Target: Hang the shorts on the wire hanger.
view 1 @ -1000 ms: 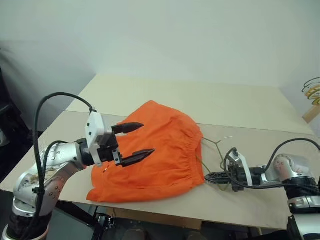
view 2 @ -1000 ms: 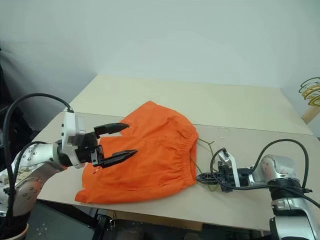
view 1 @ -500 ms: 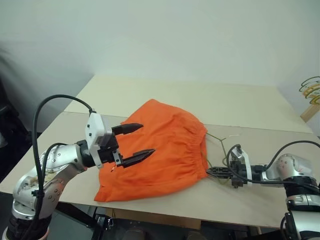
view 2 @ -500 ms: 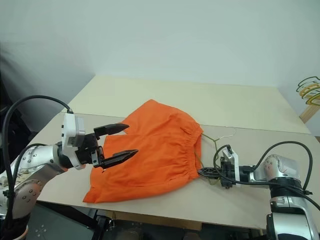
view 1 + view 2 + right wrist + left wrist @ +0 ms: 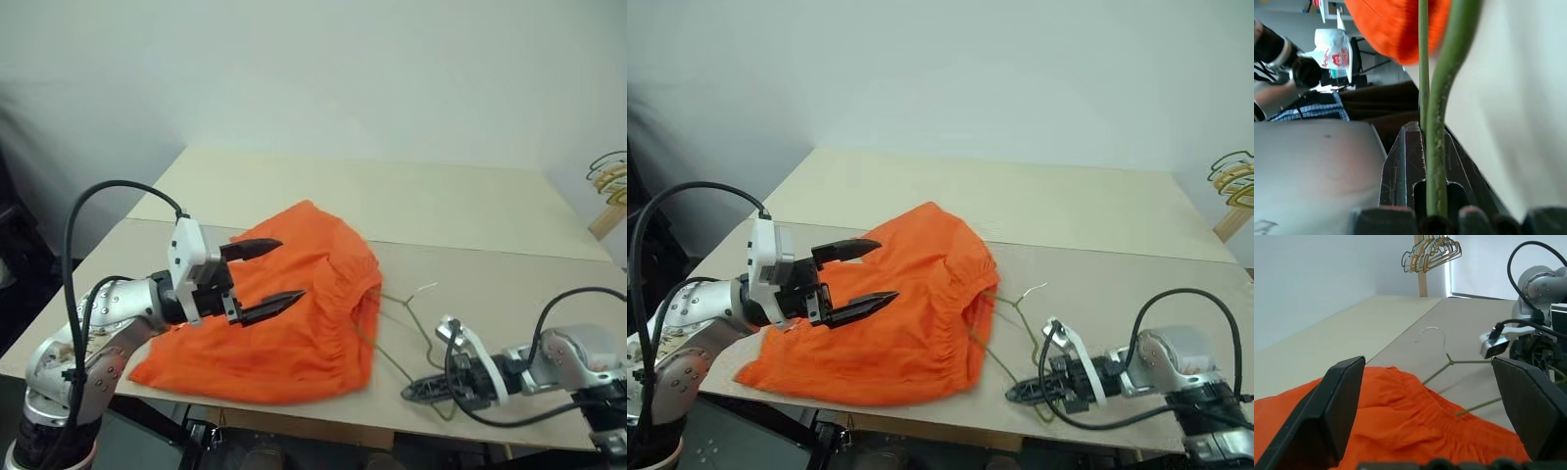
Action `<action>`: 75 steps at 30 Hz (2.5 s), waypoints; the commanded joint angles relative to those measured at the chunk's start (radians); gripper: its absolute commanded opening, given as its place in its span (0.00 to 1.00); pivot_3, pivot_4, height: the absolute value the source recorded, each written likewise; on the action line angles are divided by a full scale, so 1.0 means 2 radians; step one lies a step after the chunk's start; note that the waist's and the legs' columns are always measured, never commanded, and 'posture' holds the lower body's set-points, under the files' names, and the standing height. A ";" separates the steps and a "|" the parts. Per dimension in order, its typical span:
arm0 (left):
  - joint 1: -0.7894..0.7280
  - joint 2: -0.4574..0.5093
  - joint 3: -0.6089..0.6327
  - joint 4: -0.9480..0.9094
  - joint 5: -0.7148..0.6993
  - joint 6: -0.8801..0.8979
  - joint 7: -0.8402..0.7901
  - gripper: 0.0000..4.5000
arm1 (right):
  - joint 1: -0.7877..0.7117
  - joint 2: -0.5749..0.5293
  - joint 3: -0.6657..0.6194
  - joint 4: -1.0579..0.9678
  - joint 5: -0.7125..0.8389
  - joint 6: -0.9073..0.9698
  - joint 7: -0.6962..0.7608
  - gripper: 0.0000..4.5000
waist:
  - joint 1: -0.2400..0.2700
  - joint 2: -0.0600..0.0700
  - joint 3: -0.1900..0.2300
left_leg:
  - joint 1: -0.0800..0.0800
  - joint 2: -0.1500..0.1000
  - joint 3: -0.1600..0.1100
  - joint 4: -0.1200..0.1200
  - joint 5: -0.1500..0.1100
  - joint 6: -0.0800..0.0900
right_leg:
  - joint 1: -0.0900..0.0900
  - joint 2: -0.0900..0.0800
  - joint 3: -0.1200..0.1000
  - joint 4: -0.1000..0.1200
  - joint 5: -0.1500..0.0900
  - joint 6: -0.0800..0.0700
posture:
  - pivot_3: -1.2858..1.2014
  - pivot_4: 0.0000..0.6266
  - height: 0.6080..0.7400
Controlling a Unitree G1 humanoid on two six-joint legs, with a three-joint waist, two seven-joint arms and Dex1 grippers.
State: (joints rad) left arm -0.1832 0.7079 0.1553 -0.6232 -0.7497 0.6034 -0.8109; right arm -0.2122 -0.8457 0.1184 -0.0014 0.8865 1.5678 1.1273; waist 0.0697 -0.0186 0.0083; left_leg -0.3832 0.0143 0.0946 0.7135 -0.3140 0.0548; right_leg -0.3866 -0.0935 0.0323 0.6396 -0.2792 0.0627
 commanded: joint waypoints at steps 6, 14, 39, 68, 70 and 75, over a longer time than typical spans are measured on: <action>-0.017 0.006 -0.004 0.004 0.000 -0.011 -0.014 0.99 | -0.070 0.077 -0.125 0.143 -0.022 0.017 -0.095 0.00 | -0.002 0.000 0.000 | 0.001 0.000 0.000 0.000 0.000 -0.001 | 0.000 0.001 0.000 0.000 0.001 -0.001 | 0.56 0.00 1.00; -0.021 0.007 -0.010 0.009 0.008 -0.016 -0.019 0.99 | -0.083 0.141 -0.172 0.151 -0.035 0.005 -0.158 0.00 | -0.005 -0.002 -0.001 | 0.000 0.000 0.000 0.000 0.002 -0.003 | 0.000 0.001 0.000 0.000 0.001 -0.001 | 0.56 0.00 1.00; -0.212 0.016 -0.045 0.216 0.108 -0.126 -0.108 0.99 | -0.112 0.021 -0.022 -0.178 -0.216 -0.345 -0.156 0.00 | -0.018 0.001 0.000 | -0.001 0.000 0.000 -0.001 0.002 -0.004 | -0.001 0.001 -0.001 -0.002 0.001 -0.001 | 0.52 0.00 1.00; -0.467 -0.017 -0.284 0.598 0.315 -0.435 -0.402 0.95 | -0.325 -0.106 0.154 -0.172 -0.276 -0.290 0.068 0.00 | -0.063 0.002 0.000 | -0.004 0.001 0.000 0.001 0.001 -0.002 | -0.003 0.001 -0.002 -0.003 0.001 -0.001 | 0.47 0.00 1.00; -0.477 -0.013 -0.306 0.606 0.313 -0.444 -0.402 0.86 | -0.343 -0.104 0.166 -0.167 -0.282 -0.282 0.073 0.00 | -0.066 0.002 0.000 | -0.004 0.001 0.000 0.001 0.001 -0.002 | -0.003 0.001 -0.002 -0.002 0.001 -0.001 | 0.47 0.00 1.00; -0.489 -0.015 -0.325 0.614 0.309 -0.452 -0.402 0.50 | -0.374 -0.098 0.186 -0.158 -0.295 -0.262 0.078 0.00 | -0.069 0.002 0.000 | -0.005 0.001 0.000 0.001 0.001 -0.001 | -0.005 0.001 -0.001 0.002 0.001 0.000 | 0.47 0.00 1.00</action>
State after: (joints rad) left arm -1.1257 0.6772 -0.4990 0.6036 -0.1200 -0.2866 -1.6106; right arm -0.9277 -1.0425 0.5010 -0.3152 0.3055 1.0328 1.2718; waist -0.0677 -0.0143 0.0092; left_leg -0.3935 0.0163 0.0951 0.7162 -0.3124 0.0526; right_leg -0.3983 -0.0925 0.0298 0.6451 -0.2780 0.0619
